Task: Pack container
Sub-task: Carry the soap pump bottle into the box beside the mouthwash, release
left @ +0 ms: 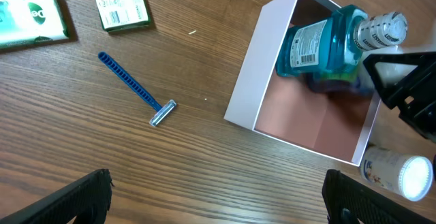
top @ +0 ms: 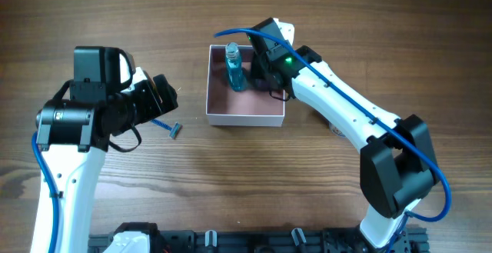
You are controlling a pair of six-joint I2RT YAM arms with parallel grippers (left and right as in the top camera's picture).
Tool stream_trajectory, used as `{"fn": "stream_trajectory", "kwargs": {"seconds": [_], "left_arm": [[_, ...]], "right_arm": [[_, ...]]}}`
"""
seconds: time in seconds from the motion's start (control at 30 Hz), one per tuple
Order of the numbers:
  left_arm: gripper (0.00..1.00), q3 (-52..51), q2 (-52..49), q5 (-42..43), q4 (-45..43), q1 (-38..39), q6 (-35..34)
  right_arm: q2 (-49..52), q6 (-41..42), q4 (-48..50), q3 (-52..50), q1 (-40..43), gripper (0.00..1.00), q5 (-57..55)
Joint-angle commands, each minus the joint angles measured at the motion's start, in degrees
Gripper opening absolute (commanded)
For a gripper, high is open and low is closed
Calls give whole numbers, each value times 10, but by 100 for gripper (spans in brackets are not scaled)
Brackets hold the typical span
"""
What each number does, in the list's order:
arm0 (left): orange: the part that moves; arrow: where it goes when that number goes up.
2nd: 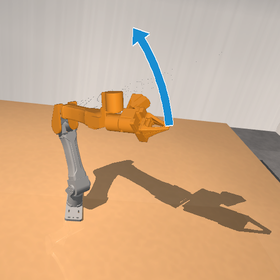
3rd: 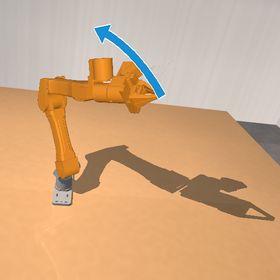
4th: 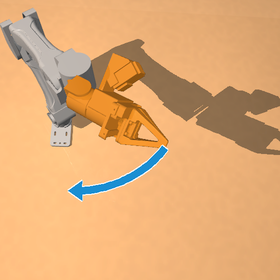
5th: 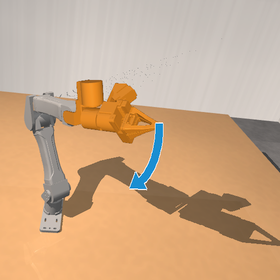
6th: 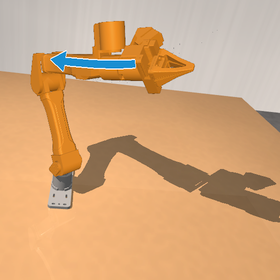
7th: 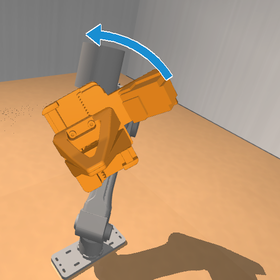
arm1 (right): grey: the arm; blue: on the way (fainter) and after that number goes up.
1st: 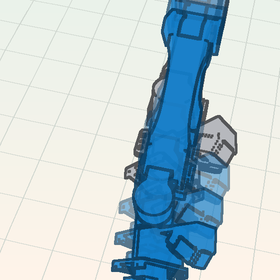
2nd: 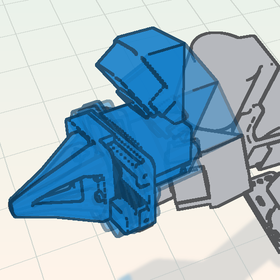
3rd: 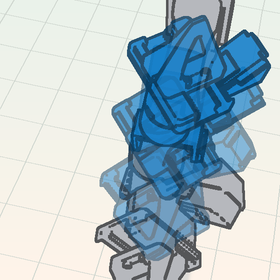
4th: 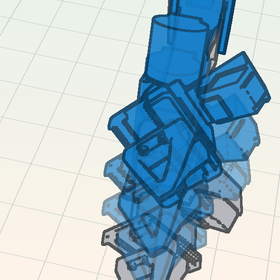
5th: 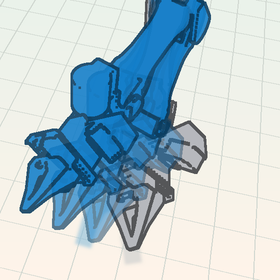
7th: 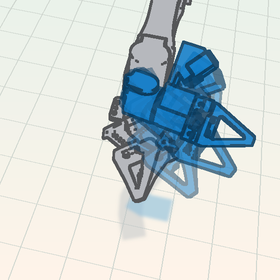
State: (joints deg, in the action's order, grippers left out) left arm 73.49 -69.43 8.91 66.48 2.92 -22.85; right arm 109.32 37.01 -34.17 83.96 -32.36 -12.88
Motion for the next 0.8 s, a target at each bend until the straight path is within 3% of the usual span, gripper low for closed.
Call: {"fn": "stream_trajectory", "kwargs": {"seconds": [0.0,0.17,0.43,0.63,0.77], "left_arm": [[100,11,0,3,0,2,1],[100,11,0,2,0,2,1],[100,11,0,2,0,2,1],[100,11,0,2,0,2,1],[100,11,0,2,0,2,1]], "right_arm": [[0,5,4,15,2,79,-12],[0,-15,5,15,2,91,-10],[-39,-26,-29,16,2,94,0],[-163,-31,-136,16,18,95,-2],[-245,-4,-231,16,73,98,-2]]}}
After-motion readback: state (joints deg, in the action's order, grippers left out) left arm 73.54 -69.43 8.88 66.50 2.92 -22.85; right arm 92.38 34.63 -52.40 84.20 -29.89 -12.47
